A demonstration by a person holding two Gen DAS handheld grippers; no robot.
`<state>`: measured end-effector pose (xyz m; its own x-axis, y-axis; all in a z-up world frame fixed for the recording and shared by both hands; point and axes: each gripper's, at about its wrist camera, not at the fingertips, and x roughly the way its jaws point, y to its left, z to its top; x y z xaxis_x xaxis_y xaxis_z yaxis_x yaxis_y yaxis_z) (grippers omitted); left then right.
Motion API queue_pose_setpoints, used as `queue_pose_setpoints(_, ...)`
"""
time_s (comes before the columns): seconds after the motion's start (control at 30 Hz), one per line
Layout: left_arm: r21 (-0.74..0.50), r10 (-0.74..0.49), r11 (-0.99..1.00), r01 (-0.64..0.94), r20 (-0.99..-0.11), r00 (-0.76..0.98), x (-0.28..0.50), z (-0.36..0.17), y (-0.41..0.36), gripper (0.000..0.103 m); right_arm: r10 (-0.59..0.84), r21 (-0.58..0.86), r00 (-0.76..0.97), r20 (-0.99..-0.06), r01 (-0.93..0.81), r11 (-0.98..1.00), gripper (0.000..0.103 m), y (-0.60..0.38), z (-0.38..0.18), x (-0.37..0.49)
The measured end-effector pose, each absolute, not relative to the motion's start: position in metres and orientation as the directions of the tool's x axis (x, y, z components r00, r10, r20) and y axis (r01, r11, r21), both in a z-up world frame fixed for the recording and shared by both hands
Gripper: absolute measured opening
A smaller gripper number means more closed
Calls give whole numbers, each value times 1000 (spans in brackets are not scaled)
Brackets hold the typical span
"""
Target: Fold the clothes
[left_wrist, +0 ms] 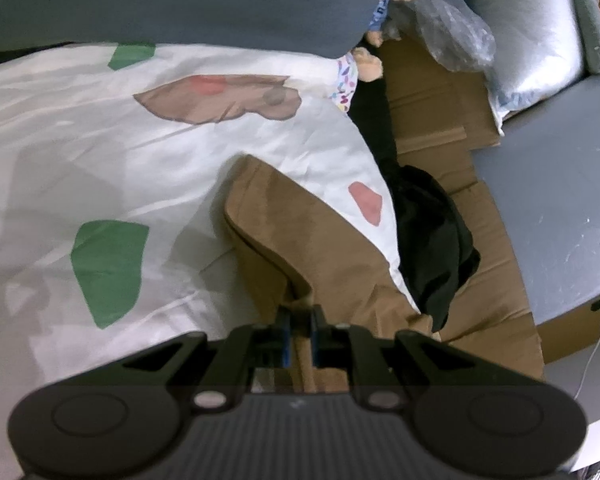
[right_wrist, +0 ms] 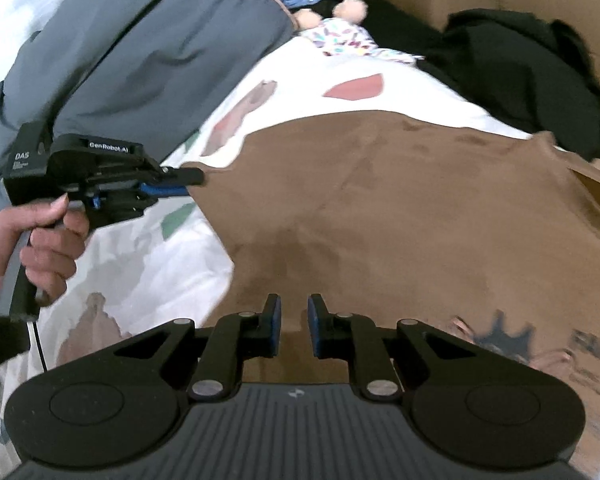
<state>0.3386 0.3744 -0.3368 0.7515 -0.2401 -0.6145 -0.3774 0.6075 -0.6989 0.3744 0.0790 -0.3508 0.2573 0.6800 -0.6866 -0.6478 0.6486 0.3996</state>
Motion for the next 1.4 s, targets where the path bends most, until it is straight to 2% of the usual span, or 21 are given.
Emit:
queue_pose_setpoints(0.03, -700, -244, 607, -375, -614, 751, 339, -337, 375, 9, 688, 408, 247, -682, -653, 638, 16, 86, -353, 377)
queue_pose_setpoints(0.1, -703, -250, 606, -371, -611, 751, 339, -337, 377, 9, 700, 419, 231, -676, -661, 623, 8, 96, -357, 380)
queue_pose_setpoints(0.3, -742, -285, 575, -345, -577, 766, 340, -337, 380, 9, 730, 468, 189, -657, -656, 592, 3, 124, -366, 386)
queue_pose_setpoints(0.6, -768, -333, 565, -301, -546, 768, 341, -339, 368, 8, 680, 458, 141, -719, -640, 617, 2, 158, -399, 388)
queue_pose_setpoints(0.97, -774, -409, 586, -239, -537, 737, 337, -338, 332, 8, 699, 528, 132, -703, -562, 637, 1, 155, -419, 396)
queue_pose_setpoints(1.03, -771, -421, 595, -226, -539, 730, 338, -337, 324, 8, 701, 529, 131, -701, -564, 634, 2, 152, -416, 395)
queue_pose_setpoints(1.13, -769, -430, 604, -212, -538, 725, 339, -335, 316, 8, 688, 517, 166, -707, -543, 662, 13, 140, -408, 390)
queue_pose_setpoints(1.17, -760, -429, 615, -209, -545, 721, 339, -334, 313, 8, 682, 513, 181, -709, -531, 674, 23, 135, -405, 387)
queue_pose_setpoints(1.2, -752, -428, 626, -205, -552, 716, 340, -333, 310, 8, 682, 515, 189, -706, -524, 679, 37, 132, -403, 386)
queue_pose_setpoints(1.27, -734, -429, 651, -193, -566, 704, 340, -332, 305, 8, 686, 514, 221, -693, -515, 686, 46, 118, -395, 376)
queue_pose_setpoints(1.4, -702, -430, 691, -170, -589, 684, 336, -331, 294, 8, 674, 498, 252, -694, -508, 703, 47, 99, -389, 368)
